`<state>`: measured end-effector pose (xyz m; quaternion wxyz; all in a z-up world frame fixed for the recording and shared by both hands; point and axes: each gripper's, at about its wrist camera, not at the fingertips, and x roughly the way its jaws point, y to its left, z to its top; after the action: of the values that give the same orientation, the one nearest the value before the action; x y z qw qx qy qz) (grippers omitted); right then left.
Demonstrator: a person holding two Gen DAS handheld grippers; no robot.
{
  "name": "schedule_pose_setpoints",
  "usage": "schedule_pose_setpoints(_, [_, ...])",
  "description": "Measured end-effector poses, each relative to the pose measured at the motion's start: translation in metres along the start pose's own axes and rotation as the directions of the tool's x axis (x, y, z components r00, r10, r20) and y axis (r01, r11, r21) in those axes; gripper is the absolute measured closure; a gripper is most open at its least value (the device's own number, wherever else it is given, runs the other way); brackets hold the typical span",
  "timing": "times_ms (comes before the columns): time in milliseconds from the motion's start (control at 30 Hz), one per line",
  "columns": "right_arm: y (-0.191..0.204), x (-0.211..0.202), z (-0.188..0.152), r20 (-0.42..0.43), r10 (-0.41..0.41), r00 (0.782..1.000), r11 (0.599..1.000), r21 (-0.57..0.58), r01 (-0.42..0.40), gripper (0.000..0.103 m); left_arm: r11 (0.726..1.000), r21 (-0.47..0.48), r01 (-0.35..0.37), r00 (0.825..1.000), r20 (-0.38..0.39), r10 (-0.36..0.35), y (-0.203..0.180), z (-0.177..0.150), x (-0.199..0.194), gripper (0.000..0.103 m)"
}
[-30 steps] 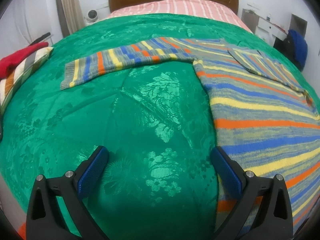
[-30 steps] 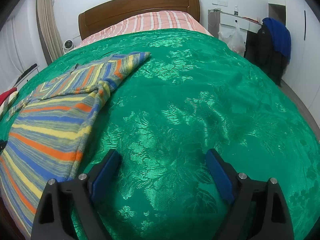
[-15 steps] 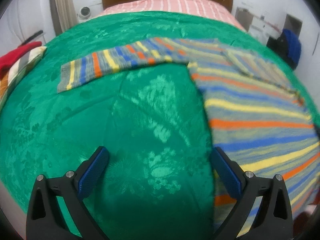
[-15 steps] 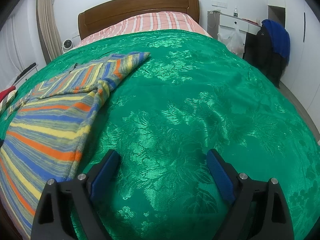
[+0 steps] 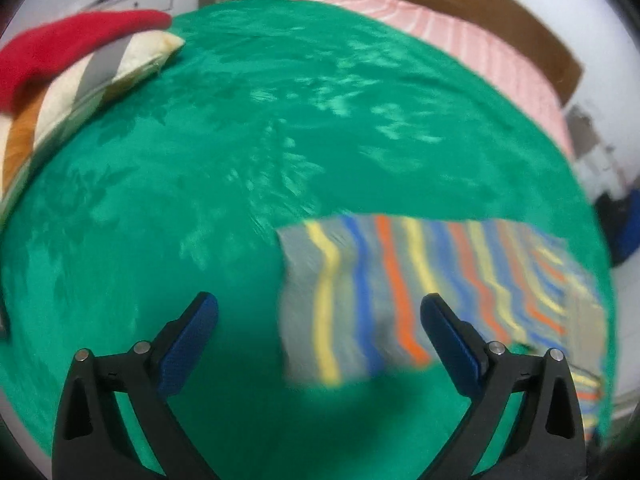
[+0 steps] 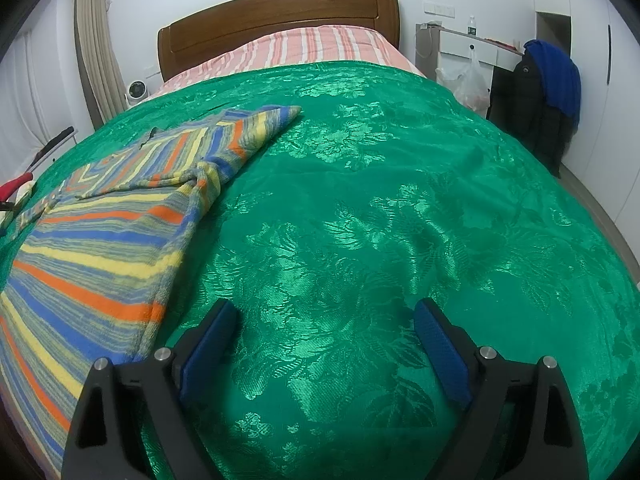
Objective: Fold small clothes
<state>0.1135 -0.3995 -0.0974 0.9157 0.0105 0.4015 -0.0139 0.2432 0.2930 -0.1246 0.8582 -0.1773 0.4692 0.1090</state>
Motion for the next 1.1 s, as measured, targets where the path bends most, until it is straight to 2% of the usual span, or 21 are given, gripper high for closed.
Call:
schedule_pose_setpoints(33, [0.0, 0.0, 0.0, 0.0, 0.0, 1.0, 1.0, 0.0, 0.0, 0.013, 1.0, 0.015, -0.02, 1.0, -0.013, 0.02, -0.004, 0.003, 0.009, 0.002])
schedule_pose_setpoints(100, [0.0, 0.0, 0.0, 0.0, 0.0, 1.0, 1.0, 0.0, 0.0, 0.013, 1.0, 0.018, -0.002, 0.999, -0.036, 0.003, -0.01, 0.005, 0.021, 0.006])
schedule_pose_setpoints(133, [0.0, 0.0, 0.0, 0.0, 0.0, 1.0, 1.0, 0.0, 0.0, 0.013, 1.0, 0.022, 0.007, 0.999, -0.045, -0.006, -0.014, 0.004, 0.026, 0.016])
schedule_pose_setpoints(200, [0.0, 0.0, 0.0, 0.0, 0.001, 1.0, 1.0, 0.0, -0.001, 0.013, 0.998, 0.059, -0.026, 0.999, -0.039, 0.028, -0.026, 0.004, 0.03, 0.049])
schedule_pose_setpoints(233, [0.0, 0.0, 0.0, 0.0, 0.001, 1.0, 1.0, 0.001, -0.001, 0.013, 0.996, 0.086, -0.032, 0.999, -0.036, 0.035, -0.033, 0.004, 0.03, 0.092])
schedule_pose_setpoints(267, [0.0, 0.0, 0.0, 0.001, 0.002, 1.0, 1.0, 0.001, -0.002, 0.013, 0.996, 0.088, -0.027, 0.998, -0.047, 0.031, -0.037, 0.006, 0.029, 0.098])
schedule_pose_setpoints(300, [0.0, 0.0, 0.0, 0.002, 0.003, 1.0, 1.0, 0.001, -0.003, 0.013, 0.996, 0.08, -0.033, 0.999, -0.039, 0.036, -0.04, 0.008, 0.025, 0.098])
schedule_pose_setpoints(367, [0.0, -0.001, 0.0, 0.003, 0.004, 1.0, 1.0, 0.001, -0.004, 0.013, 0.994, 0.11, -0.021, 0.999, 0.027, 0.018, -0.063, 0.012, -0.003, 0.099])
schedule_pose_setpoints(467, [0.0, -0.001, 0.0, 0.002, 0.003, 1.0, 1.0, 0.001, -0.003, 0.013, 0.968, 0.247, 0.045, 0.991, 0.11, -0.074, -0.126, 0.015, -0.054, 0.098])
schedule_pose_setpoints(567, [0.0, -0.001, 0.0, 0.002, 0.003, 1.0, 1.0, 0.001, -0.003, 0.013, 0.911, 0.388, 0.142, 0.969, 0.135, -0.209, -0.202, 0.008, -0.097, 0.098])
schedule_pose_setpoints(633, [0.0, -0.001, 0.0, 0.002, 0.003, 1.0, 1.0, 0.001, -0.003, 0.013, 0.856, 0.469, 0.217, 0.947, 0.113, -0.302, -0.256, -0.005, -0.114, 0.098])
schedule_pose_setpoints(700, [0.0, -0.001, 0.0, 0.002, 0.003, 1.0, 1.0, 0.001, -0.003, 0.013, 0.806, 0.519, 0.285, 0.926, 0.066, -0.371, -0.303, -0.024, -0.116, 0.098])
schedule_pose_setpoints(800, [0.0, -0.001, 0.0, 0.002, 0.003, 1.0, 1.0, 0.001, -0.003, 0.013, 0.761, 0.552, 0.341, 0.911, 0.004, -0.411, -0.352, -0.055, -0.104, 0.098])
schedule_pose_setpoints(833, [0.0, -0.001, 0.0, 0.002, 0.003, 1.0, 1.0, 0.001, -0.003, 0.013, 0.747, 0.562, 0.355, 0.908, -0.018, -0.418, -0.368, -0.068, -0.095, 0.095])
schedule_pose_setpoints(900, [0.0, -0.001, 0.0, 0.002, 0.004, 1.0, 1.0, 0.001, -0.004, 0.013, 0.733, 0.57, 0.372, 0.909, -0.062, -0.413, -0.391, -0.088, -0.071, 0.071])
schedule_pose_setpoints(933, [0.0, -0.001, 0.0, 0.002, 0.004, 1.0, 1.0, 0.001, -0.004, 0.013, 0.734, 0.567, 0.374, 0.915, -0.096, -0.391, -0.4, -0.097, -0.056, 0.035])
schedule_pose_setpoints(967, [0.0, -0.001, 0.0, 0.002, 0.003, 1.0, 1.0, 0.001, -0.003, 0.013, 0.74, 0.558, 0.376, 0.918, -0.116, -0.379, -0.402, -0.104, -0.047, 0.024])
schedule_pose_setpoints(1067, [0.0, -0.001, 0.0, 0.002, 0.004, 1.0, 1.0, 0.001, -0.004, 0.013, 0.748, 0.516, 0.417, 0.902, -0.133, -0.411, -0.387, -0.104, -0.041, 0.024])
schedule_pose_setpoints(1100, [0.0, 0.0, 0.0, 0.002, 0.004, 1.0, 1.0, 0.001, -0.004, 0.013, 0.762, 0.498, 0.414, 0.904, -0.131, -0.406, -0.377, -0.097, -0.038, 0.024])
